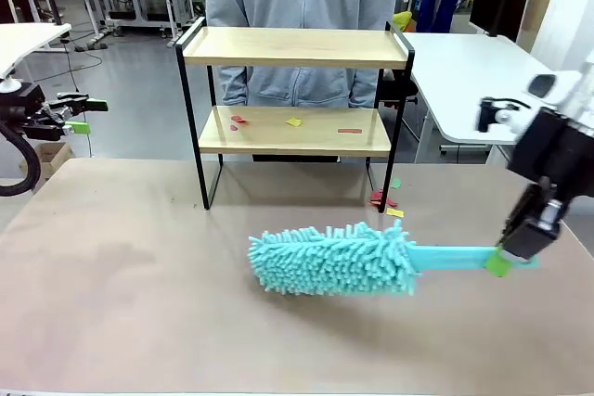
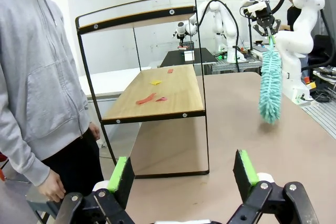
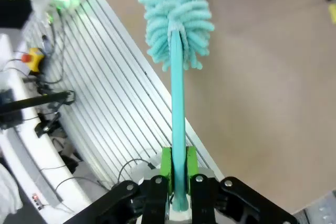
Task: Clean the shelf.
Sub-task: Clean the specific section of the Shelf indicated by the human with the Duster.
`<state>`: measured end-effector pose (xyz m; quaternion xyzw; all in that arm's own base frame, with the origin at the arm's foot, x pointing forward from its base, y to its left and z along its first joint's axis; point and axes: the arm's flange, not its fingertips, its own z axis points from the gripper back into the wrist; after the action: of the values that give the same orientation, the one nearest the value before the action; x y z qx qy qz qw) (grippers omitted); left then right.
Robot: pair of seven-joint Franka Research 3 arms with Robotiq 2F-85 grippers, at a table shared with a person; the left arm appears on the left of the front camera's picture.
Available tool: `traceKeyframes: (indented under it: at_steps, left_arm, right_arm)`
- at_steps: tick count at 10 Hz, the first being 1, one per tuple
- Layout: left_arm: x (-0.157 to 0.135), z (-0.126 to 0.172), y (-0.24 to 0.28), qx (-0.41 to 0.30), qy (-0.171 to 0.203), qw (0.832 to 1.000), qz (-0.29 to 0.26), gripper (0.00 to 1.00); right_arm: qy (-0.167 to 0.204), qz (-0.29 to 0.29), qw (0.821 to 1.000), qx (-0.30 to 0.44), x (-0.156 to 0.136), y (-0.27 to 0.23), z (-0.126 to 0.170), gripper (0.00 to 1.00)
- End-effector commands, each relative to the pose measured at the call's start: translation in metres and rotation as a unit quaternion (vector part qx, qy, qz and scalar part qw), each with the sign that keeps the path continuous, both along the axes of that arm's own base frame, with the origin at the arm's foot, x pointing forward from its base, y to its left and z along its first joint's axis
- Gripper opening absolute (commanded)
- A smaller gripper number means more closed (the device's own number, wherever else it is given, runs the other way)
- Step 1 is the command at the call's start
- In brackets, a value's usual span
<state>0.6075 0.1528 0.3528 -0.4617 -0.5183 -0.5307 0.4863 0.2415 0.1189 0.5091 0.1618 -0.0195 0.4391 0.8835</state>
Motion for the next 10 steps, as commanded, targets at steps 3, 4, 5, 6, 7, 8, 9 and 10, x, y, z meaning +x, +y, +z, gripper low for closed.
traceKeyframes:
  at_steps: [3, 4, 5, 6, 7, 8, 9, 10]
  left_arm:
    - [-0.002, 0.003, 0.0, -0.001, -0.003, 1.0, 0.0, 1.0]
    - [-0.002, 0.003, 0.0, -0.001, -0.003, 1.0, 0.0, 1.0]
    - [-0.002, 0.003, 0.0, -0.001, -0.003, 1.0, 0.0, 1.0]
    - [-0.002, 0.003, 0.0, -0.001, -0.003, 1.0, 0.0, 1.0]
    - [-0.002, 0.003, 0.0, -0.001, -0.003, 1.0, 0.0, 1.0]
    - [-0.002, 0.003, 0.0, -0.001, -0.003, 1.0, 0.0, 1.0]
    - [-0.002, 0.003, 0.0, -0.001, -0.003, 1.0, 0.0, 1.0]
    - [-0.002, 0.003, 0.0, -0.001, -0.003, 1.0, 0.0, 1.0]
  right_arm:
    - [0.001, -0.009, 1.0, 0.012, 0.003, -0.016, 0.005, 0.14]
    - [0.001, -0.009, 1.0, 0.012, 0.003, -0.016, 0.005, 0.14]
    - [0.001, -0.009, 1.0, 0.012, 0.003, -0.016, 0.005, 0.14]
    - [0.001, -0.009, 1.0, 0.012, 0.003, -0.016, 0.005, 0.14]
    - [0.001, -0.009, 1.0, 0.012, 0.003, -0.016, 0.005, 0.14]
    - [0.001, -0.009, 1.0, 0.012, 0.003, -0.016, 0.005, 0.14]
    - [0.001, -0.009, 1.0, 0.012, 0.003, -0.016, 0.005, 0.14]
    - [0.001, -0.009, 1.0, 0.012, 0.003, -0.016, 0.005, 0.14]
